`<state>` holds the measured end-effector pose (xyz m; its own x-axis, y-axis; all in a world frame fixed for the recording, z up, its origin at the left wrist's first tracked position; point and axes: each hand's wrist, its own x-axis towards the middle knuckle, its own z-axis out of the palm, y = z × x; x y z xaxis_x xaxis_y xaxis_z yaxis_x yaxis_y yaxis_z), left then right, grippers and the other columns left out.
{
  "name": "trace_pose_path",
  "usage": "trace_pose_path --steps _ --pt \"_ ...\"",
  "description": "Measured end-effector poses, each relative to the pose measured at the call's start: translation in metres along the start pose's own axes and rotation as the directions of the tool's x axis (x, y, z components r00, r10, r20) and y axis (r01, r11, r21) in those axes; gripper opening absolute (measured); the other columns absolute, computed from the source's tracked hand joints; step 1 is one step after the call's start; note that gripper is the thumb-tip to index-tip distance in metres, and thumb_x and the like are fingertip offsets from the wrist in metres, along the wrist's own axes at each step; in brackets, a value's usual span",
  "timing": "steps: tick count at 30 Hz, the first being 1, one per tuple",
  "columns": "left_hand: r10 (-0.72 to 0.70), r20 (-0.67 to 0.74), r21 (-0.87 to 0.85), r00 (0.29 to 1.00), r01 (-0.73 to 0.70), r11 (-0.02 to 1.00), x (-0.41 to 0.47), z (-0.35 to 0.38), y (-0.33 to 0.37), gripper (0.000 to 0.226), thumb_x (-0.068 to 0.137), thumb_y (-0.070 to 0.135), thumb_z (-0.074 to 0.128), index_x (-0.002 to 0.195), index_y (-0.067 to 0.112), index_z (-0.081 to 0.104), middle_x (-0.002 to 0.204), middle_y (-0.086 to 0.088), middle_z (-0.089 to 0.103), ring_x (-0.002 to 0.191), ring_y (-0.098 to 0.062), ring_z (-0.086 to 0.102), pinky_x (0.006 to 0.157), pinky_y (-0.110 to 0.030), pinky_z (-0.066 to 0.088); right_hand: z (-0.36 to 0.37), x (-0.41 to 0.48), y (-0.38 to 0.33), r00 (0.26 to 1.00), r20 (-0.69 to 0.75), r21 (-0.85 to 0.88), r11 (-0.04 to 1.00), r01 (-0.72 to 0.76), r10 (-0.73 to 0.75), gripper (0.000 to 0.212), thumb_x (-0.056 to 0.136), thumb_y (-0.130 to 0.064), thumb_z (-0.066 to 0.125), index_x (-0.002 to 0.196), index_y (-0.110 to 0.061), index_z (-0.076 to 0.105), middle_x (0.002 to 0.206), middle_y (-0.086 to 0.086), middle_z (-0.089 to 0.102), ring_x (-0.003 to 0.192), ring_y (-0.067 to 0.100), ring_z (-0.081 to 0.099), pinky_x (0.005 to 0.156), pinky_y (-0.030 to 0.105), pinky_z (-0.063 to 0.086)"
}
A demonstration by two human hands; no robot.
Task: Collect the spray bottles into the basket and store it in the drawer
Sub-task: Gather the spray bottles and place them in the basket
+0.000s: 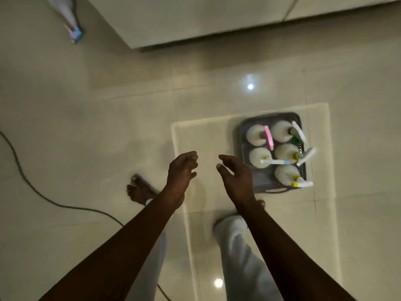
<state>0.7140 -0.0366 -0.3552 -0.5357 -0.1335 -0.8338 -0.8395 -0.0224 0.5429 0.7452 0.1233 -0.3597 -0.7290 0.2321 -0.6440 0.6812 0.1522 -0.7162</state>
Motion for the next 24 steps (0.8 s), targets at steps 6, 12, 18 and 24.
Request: trace_pose_path --steps 6,12,18,24 --pt "0.077 -0.121 -0.07 0.99 -0.086 0.994 0.0 -0.132 0.078 0.024 0.099 0.012 0.059 0.107 0.029 0.073 0.12 -0.002 0.074 0.117 -0.026 0.069 0.102 -0.047 0.055 0.087 -0.011 -0.089 0.997 0.055 -0.038 0.998 0.055 -0.053 0.029 0.098 -0.016 0.073 0.126 -0.022 0.075 0.126 -0.004 0.076 0.122 0.014 0.068 0.108 0.037 0.054" --pt "0.094 -0.221 -0.139 0.971 -0.126 0.982 -0.009 -0.269 0.139 0.024 0.099 0.014 0.06 0.108 0.031 0.075 0.118 0.001 0.075 0.116 -0.025 0.069 0.102 -0.048 0.056 0.176 -0.038 -0.181 0.982 0.169 -0.123 0.987 0.107 -0.086 0.026 0.097 -0.018 0.073 0.12 -0.03 0.077 0.122 -0.01 0.077 0.12 0.008 0.069 0.108 0.038 0.056" --pt "0.123 -0.337 -0.175 0.933 -0.19 0.966 0.009 -0.375 0.191 0.022 0.1 0.015 0.06 0.11 0.029 0.073 0.119 -0.002 0.074 0.118 -0.028 0.068 0.102 -0.049 0.055 0.261 -0.027 -0.258 0.957 0.267 -0.169 0.973 0.158 -0.109 0.025 0.098 -0.016 0.072 0.119 -0.029 0.077 0.121 -0.01 0.077 0.121 0.01 0.069 0.109 0.041 0.055" --pt "0.141 -0.427 -0.224 0.893 -0.255 0.941 0.057 -0.426 0.242 0.024 0.1 0.014 0.06 0.12 0.019 0.072 0.122 -0.008 0.071 0.121 -0.033 0.066 0.1 -0.049 0.055 0.331 0.022 -0.322 0.951 0.278 -0.135 0.975 0.179 -0.136 0.023 0.098 -0.016 0.072 0.117 -0.025 0.078 0.118 -0.007 0.079 0.117 0.013 0.071 0.109 0.048 0.055"
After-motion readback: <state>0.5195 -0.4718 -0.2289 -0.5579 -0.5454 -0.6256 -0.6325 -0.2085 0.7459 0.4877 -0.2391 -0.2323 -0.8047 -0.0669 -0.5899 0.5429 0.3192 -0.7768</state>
